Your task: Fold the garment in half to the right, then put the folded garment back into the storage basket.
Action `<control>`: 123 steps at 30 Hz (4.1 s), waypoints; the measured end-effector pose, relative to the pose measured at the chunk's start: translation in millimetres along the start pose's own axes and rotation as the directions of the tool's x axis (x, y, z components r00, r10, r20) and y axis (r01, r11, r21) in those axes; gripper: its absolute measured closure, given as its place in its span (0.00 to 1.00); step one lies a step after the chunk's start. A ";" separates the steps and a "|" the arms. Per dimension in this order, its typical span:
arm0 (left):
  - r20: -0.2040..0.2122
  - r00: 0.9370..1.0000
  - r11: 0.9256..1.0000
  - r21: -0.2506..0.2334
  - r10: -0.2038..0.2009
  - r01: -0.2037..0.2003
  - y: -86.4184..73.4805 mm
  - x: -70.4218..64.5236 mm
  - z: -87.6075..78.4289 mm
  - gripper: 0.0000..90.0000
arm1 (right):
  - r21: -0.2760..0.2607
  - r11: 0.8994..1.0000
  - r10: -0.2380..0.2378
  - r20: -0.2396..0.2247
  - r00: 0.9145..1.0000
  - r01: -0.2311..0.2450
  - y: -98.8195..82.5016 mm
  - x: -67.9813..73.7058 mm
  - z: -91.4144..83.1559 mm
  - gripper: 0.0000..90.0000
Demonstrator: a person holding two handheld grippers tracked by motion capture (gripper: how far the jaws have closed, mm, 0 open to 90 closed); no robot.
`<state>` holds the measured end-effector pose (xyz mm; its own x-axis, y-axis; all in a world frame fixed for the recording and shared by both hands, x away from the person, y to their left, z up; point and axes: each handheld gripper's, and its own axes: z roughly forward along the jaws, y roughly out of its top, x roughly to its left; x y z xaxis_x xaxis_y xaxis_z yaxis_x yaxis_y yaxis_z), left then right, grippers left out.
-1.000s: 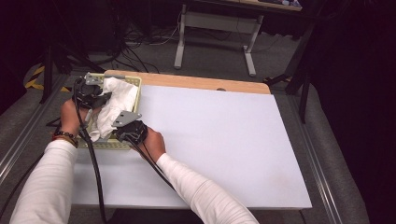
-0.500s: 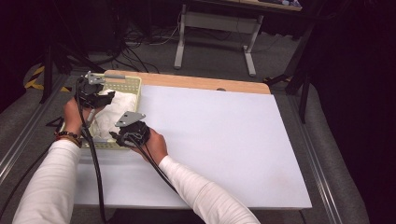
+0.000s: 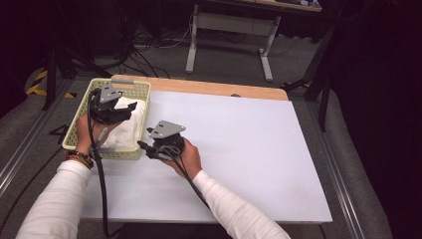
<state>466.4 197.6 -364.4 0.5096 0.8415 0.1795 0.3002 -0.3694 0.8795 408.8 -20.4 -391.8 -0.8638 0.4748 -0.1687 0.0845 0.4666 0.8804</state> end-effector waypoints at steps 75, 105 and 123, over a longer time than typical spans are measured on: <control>0.191 0.961 0.978 -0.089 0.200 -0.186 -99.1 -166.0 -50.2 0.07 | 0.013 0.990 0.131 0.302 0.944 -0.142 -179.1 -31.2 -245.7 0.04; 0.221 0.958 0.982 -0.099 0.181 -0.162 -99.4 -165.2 -51.0 0.06 | 0.045 0.994 0.076 0.326 0.942 -0.095 -187.3 -27.9 -242.4 0.07; 0.227 0.958 0.983 -0.094 0.175 -0.158 -98.8 -165.4 -49.0 0.06 | 0.025 0.995 0.081 0.338 0.938 -0.095 -186.8 -27.8 -244.3 0.07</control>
<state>312.9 114.3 -459.3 0.7240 0.6517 0.2261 0.1392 -0.4591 0.8774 295.7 -303.0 -443.4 -0.6349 0.7353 -0.2369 0.1786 0.4381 0.8810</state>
